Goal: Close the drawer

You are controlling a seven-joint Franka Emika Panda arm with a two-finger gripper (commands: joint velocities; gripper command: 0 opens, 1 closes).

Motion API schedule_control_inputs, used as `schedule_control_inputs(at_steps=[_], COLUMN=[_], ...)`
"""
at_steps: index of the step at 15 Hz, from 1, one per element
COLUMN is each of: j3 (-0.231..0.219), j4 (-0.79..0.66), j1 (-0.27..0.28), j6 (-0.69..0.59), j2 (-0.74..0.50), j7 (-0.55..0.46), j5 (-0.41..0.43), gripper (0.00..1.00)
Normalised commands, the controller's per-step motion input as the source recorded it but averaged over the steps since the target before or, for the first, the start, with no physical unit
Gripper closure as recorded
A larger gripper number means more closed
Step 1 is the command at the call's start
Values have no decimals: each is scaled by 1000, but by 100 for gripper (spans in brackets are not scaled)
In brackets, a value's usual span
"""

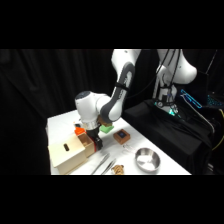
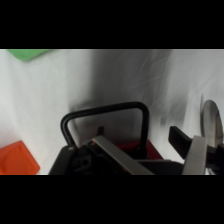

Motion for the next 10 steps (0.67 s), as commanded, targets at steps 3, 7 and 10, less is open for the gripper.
schedule_control_inputs(at_steps=[3, 7, 10], j3=[-84, -79, -73], j4=[475, 433, 416], j1=[107, 114, 114], j6=[-206, -178, -184], j2=[247, 196, 176], j7=[-34, -9, 17], j5=[-69, -76, -84], gripper=[0, 0, 0])
